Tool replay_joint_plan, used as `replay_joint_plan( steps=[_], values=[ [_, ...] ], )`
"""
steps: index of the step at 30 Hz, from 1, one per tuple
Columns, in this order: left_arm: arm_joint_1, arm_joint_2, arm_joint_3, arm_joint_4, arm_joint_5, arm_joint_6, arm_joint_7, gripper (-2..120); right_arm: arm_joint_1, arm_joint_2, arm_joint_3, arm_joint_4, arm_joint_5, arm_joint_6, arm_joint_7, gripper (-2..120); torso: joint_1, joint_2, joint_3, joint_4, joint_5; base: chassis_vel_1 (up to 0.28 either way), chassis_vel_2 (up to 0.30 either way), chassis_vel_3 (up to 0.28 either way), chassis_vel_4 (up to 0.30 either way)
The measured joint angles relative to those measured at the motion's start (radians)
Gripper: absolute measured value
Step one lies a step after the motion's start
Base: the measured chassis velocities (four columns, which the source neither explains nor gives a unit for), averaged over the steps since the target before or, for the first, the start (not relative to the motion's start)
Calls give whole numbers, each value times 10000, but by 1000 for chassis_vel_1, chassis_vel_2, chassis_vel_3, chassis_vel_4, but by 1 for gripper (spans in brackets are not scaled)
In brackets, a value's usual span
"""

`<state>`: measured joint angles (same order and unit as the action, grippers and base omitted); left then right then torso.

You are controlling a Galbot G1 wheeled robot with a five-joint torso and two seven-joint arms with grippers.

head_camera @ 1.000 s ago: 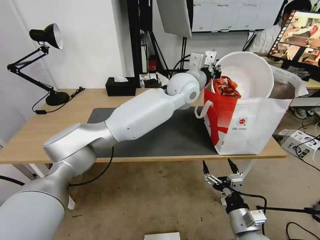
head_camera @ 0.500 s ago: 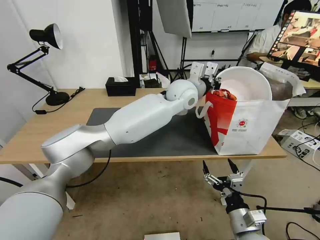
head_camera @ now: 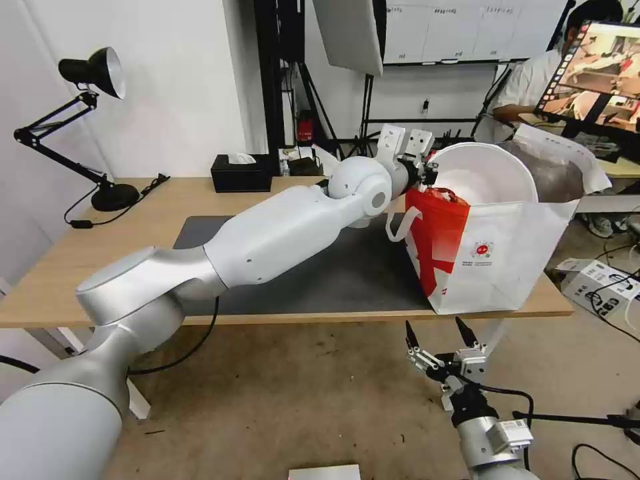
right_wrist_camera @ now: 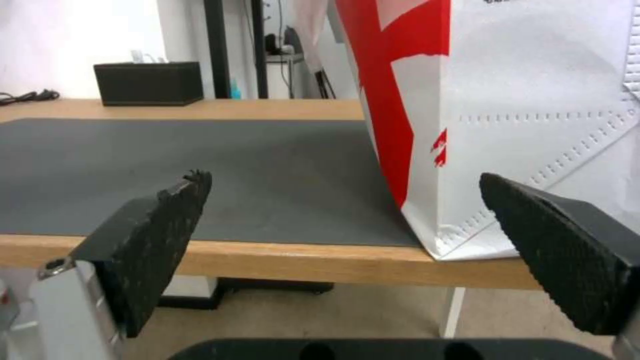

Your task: Pick up the trash from the table and place it into the takeout bag.

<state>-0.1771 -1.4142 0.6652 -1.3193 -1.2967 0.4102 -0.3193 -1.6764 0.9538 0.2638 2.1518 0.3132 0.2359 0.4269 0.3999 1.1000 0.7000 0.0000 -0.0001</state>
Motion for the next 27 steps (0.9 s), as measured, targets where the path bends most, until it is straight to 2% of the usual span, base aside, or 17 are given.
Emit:
replay_joint_plan(
  steps=[2,5,7,9,13,16,17,19,22,23,24,27],
  values=[
    [5,-7,-5,-22,-43,-5,1,14,0,0,0,1,0,0,0,100,1,0,0,0,0,0,0,0,0],
    [19,-58,-36,-139,-214,-27,0,30,0,0,0,0,0,0,0,100,0,1,0,-1,0,0,0,0,0],
    [20,-66,-41,-153,-227,-28,-3,34,0,0,0,0,0,0,0,100,0,0,0,-1,1,0,0,0,0],
    [17,-83,-89,-202,-264,-31,-12,46,0,0,0,0,0,0,0,100,1,1,0,0,0,0,0,0,0],
    [12,-52,-175,-344,-289,-43,-40,54,0,0,0,0,0,0,0,100,0,0,0,-2,0,0,0,0,0],
    [-44,272,-366,-844,-403,-118,-162,71,0,0,0,0,0,0,0,100,0,0,0,-2,0,0,0,0,0],
    [-44,272,-366,-844,-403,-118,-162,71,0,0,0,0,0,0,0,100,0,0,0,-2,0,0,0,0,0],
    [-128,656,-435,-1233,-478,-209,-206,81,0,0,0,0,1,0,0,100,1,0,-1,-2,0,0,0,0,0],
    [-193,1118,-461,-1617,-496,-287,-211,89,0,0,0,0,1,0,0,100,1,0,-1,-2,0,0,0,0,0],
    [-222,1656,-507,-2024,-485,-356,-208,95,0,0,0,0,0,0,0,100,1,0,0,1,-1,0,0,0,0],
    [-222,1656,-507,-2024,-485,-356,-208,95,0,0,0,0,0,0,0,100,1,0,0,1,-1,0,0,0,0],
    [-16,2620,-692,-2817,-339,-626,-65,99,0,0,0,0,1,0,0,100,0,1,-1,2,-2,0,0,0,0]
  ],
)
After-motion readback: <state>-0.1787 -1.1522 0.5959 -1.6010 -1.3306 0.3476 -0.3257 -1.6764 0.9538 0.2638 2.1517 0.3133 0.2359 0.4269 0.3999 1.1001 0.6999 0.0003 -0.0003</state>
